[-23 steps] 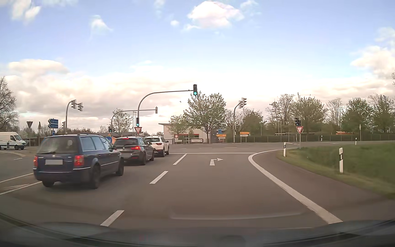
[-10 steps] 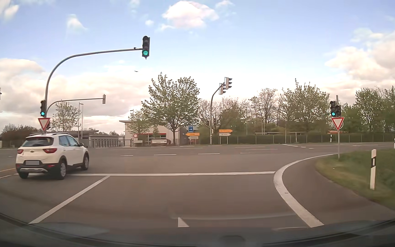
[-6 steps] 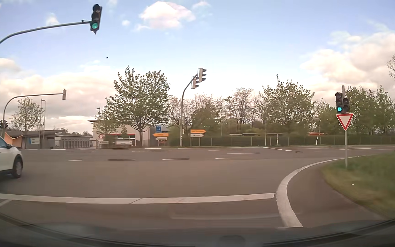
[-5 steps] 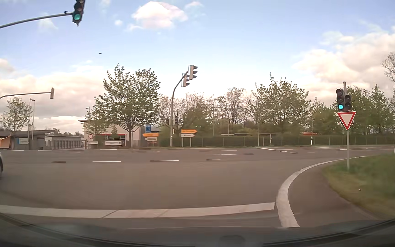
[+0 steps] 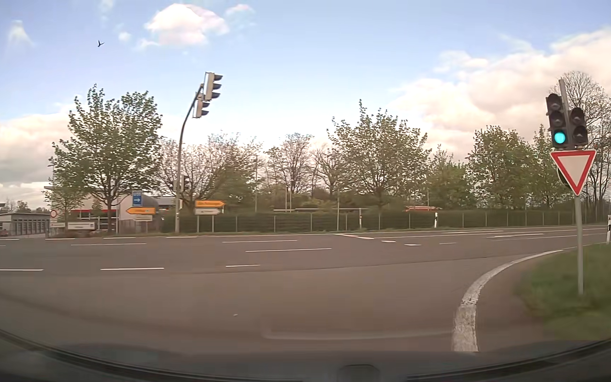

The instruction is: Follow the waypoints while adhering to traffic rules and regulations

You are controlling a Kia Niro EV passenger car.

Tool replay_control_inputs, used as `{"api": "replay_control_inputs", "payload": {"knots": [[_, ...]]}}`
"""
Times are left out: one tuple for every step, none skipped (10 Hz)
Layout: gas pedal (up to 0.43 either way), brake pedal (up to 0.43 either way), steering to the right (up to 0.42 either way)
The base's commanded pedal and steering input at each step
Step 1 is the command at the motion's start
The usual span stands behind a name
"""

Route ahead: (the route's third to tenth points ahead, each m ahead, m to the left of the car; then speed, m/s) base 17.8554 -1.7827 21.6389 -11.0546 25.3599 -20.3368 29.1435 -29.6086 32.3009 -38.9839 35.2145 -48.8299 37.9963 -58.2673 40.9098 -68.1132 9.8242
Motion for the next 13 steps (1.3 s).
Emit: {"api": "replay_control_inputs", "payload": {"knots": [[0.000,0.000,0.181],[0.000,0.006,0.188],[0.000,0.006,0.195],[0.000,0.000,0.207],[0.008,0.006,0.218],[0.020,0.006,0.225],[0.020,0.000,0.227],[0.039,0.006,0.227],[0.059,0.006,0.229],[0.059,0.006,0.233],[0.059,0.006,0.236],[0.067,0.006,0.242],[0.087,0.006,0.251]]}}
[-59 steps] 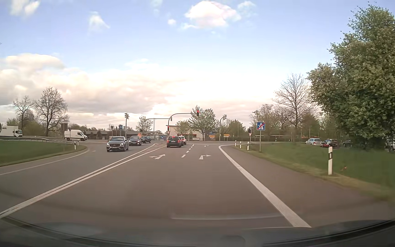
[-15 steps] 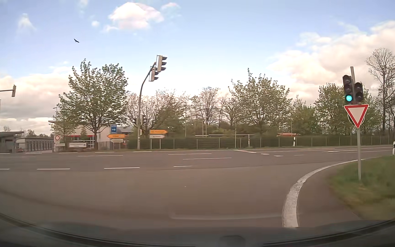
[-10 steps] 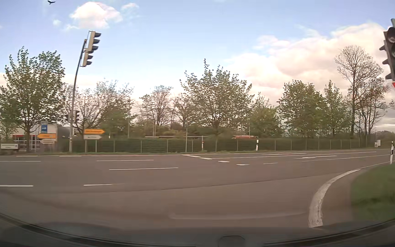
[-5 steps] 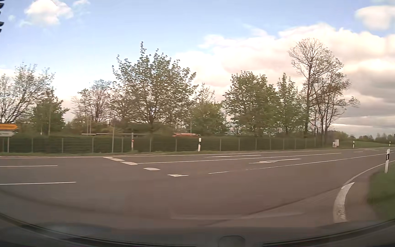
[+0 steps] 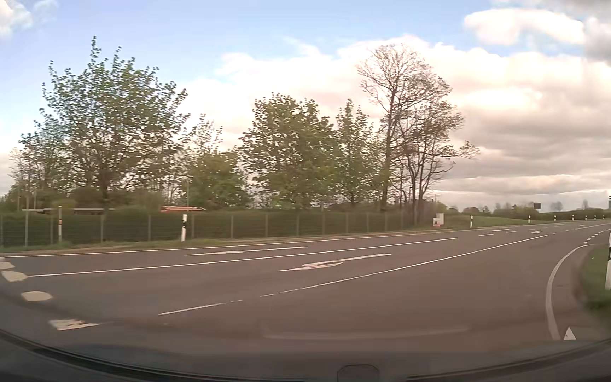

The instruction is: Follow the waypoints while adhering to traffic rules and regulations

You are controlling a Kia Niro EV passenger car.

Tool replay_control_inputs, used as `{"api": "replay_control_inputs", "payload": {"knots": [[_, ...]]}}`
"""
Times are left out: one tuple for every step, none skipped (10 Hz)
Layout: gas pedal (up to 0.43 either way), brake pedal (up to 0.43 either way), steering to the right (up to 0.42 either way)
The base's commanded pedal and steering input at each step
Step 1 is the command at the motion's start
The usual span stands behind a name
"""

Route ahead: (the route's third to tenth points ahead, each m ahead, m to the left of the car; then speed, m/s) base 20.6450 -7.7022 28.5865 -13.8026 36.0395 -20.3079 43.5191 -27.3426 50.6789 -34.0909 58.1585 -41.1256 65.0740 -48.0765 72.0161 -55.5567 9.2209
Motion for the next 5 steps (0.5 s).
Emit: {"api": "replay_control_inputs", "payload": {"knots": [[0.087,0.006,0.256],[0.110,0.006,0.258],[0.118,0.006,0.256],[0.130,0.006,0.249],[0.138,0.006,0.239]]}}
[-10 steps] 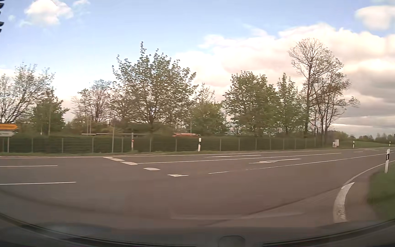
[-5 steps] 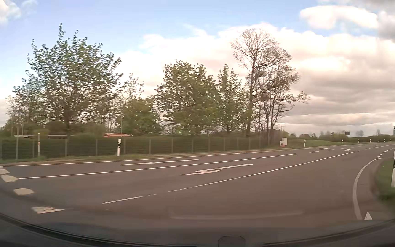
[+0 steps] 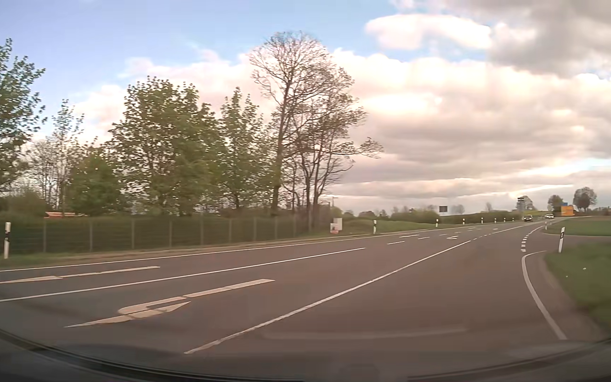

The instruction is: Follow the waypoints while adhering to traffic rules and regulations

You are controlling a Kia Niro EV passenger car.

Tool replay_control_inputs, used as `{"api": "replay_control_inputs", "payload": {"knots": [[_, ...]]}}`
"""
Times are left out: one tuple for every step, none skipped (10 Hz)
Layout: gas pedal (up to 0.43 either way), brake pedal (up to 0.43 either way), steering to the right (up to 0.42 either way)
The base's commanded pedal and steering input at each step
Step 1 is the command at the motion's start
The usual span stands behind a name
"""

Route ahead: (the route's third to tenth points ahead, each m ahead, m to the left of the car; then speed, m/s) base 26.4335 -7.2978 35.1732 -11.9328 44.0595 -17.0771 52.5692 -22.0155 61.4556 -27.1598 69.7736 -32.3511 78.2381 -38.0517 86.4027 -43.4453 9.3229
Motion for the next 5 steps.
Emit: {"api": "replay_control_inputs", "payload": {"knots": [[0.169,0.006,0.219],[0.189,0.006,0.194],[0.197,0.006,0.174],[0.209,0.006,0.161],[0.228,0.006,0.155]]}}
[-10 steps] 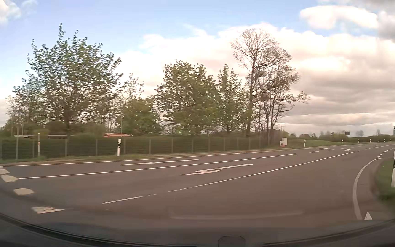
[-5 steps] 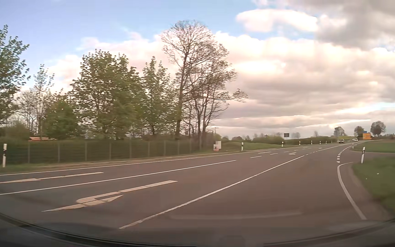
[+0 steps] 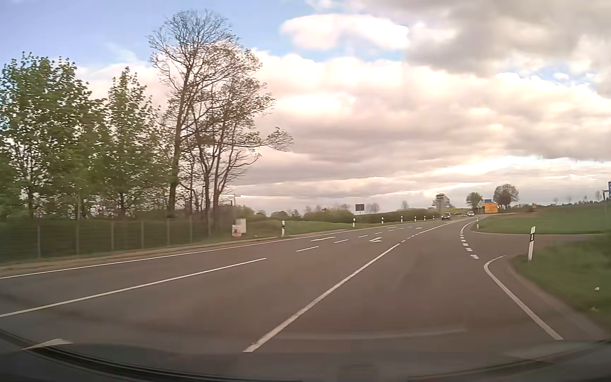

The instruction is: Follow the waypoints while adhering to traffic rules and regulations

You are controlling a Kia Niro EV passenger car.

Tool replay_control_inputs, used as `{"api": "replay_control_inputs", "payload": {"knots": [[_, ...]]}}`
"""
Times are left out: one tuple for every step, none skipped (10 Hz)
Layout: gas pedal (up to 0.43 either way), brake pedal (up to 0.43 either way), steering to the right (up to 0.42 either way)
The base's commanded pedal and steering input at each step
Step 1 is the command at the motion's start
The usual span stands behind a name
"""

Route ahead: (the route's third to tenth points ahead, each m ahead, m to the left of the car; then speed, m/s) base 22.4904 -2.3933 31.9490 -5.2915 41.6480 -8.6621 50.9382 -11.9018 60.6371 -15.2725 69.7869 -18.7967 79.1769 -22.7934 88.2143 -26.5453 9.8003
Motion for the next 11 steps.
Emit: {"api": "replay_control_inputs", "payload": {"knots": [[0.228,0.006,0.153],[0.228,0.006,0.144],[0.228,0.006,0.126],[0.228,0.006,0.110],[0.228,0.006,0.096],[0.228,0.006,0.082],[0.228,0.006,0.072],[0.228,0.006,0.058],[0.240,0.000,0.047],[0.260,0.006,0.041],[0.260,0.006,0.039]]}}
